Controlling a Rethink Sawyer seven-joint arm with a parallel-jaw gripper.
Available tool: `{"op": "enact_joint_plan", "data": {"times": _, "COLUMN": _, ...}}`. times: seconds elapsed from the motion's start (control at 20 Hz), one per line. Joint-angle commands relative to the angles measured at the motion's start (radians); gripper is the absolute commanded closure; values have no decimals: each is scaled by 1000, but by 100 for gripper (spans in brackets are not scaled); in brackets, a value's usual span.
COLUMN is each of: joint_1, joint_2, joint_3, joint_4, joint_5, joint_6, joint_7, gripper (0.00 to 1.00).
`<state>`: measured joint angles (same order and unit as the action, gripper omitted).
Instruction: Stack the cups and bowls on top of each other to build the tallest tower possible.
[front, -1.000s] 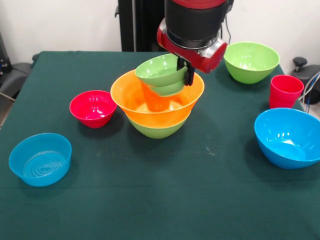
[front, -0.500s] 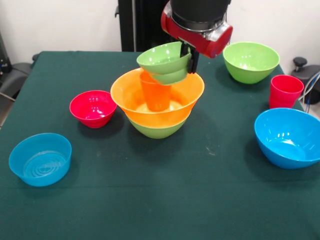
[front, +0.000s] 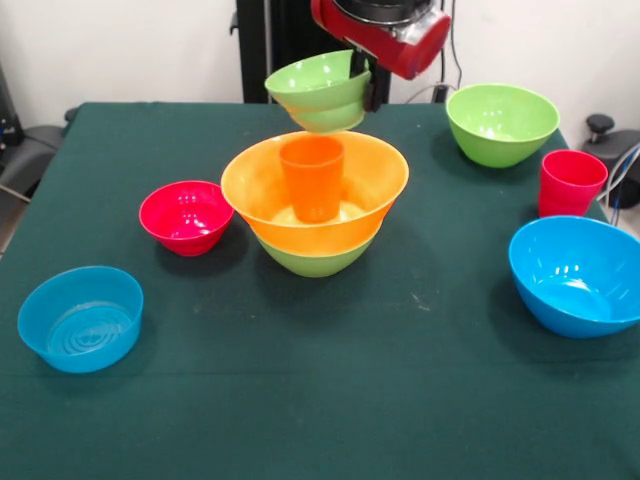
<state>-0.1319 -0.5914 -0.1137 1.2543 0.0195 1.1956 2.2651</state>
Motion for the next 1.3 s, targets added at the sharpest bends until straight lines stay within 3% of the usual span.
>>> {"op": "enact_joint_plan", "data": {"times": 0.05, "joint_1": 2, "joint_2": -22, "joint_3": 52, "joint_4": 195, "joint_5": -126, "joint_6": -144, "joint_7": -141, "gripper": 100}}
{"op": "enact_joint_plan", "data": {"times": 0.65, "joint_1": -11, "joint_2": 16, "joint_3": 72, "joint_4": 166, "joint_5": -181, "joint_6": -244, "joint_7": -93, "gripper": 100}}
{"op": "enact_joint_plan", "data": {"times": 1.3, "joint_1": -7, "joint_2": 1, "joint_3": 87, "joint_4": 234, "joint_5": -172, "joint_6": -270, "joint_7": -84, "gripper": 100}}
